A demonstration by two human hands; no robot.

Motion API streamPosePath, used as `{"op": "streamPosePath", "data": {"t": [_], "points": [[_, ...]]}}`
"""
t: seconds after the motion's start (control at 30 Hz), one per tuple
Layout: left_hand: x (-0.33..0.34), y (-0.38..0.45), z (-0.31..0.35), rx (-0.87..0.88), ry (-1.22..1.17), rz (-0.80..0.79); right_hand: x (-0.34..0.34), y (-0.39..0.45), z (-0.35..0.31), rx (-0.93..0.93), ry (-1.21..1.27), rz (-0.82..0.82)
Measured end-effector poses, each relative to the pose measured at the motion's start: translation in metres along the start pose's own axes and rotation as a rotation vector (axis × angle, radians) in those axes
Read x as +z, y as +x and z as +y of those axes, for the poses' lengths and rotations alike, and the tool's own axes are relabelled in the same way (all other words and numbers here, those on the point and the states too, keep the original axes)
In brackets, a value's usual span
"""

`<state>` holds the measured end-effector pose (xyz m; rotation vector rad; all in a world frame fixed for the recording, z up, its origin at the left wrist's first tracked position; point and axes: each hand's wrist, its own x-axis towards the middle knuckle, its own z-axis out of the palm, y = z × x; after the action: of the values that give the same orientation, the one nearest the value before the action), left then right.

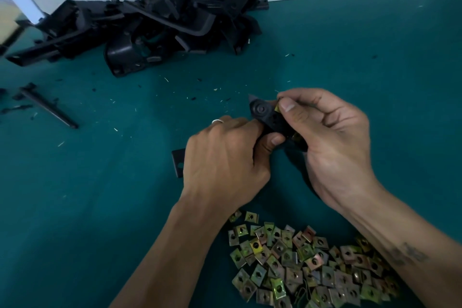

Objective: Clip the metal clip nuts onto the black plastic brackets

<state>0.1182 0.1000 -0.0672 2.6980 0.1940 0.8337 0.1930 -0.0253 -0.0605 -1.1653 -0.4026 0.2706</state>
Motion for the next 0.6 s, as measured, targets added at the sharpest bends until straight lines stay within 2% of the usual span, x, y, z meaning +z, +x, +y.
{"op": "streamPosePath", "data": {"t": [0.17, 0.37, 0.6], "points": [[-0.0007, 0.0009, -0.0006, -0.013, -0.005, -0.006, -0.0023, 0.0011, 0.0003, -0.051, -0.09, 0.02], [-0.0029, 0.001, -0.0016, -0.015, -0.011, 0.001, -0.0003, 0.0011, 0.0037, -0.118, -0.205, -0.03], [-0.0031, 0.0007, -0.0013, -0.015, -0.015, 0.023, -0.0055, 0.0033, 0.0003, -0.163, -0.394, -0.159]]}}
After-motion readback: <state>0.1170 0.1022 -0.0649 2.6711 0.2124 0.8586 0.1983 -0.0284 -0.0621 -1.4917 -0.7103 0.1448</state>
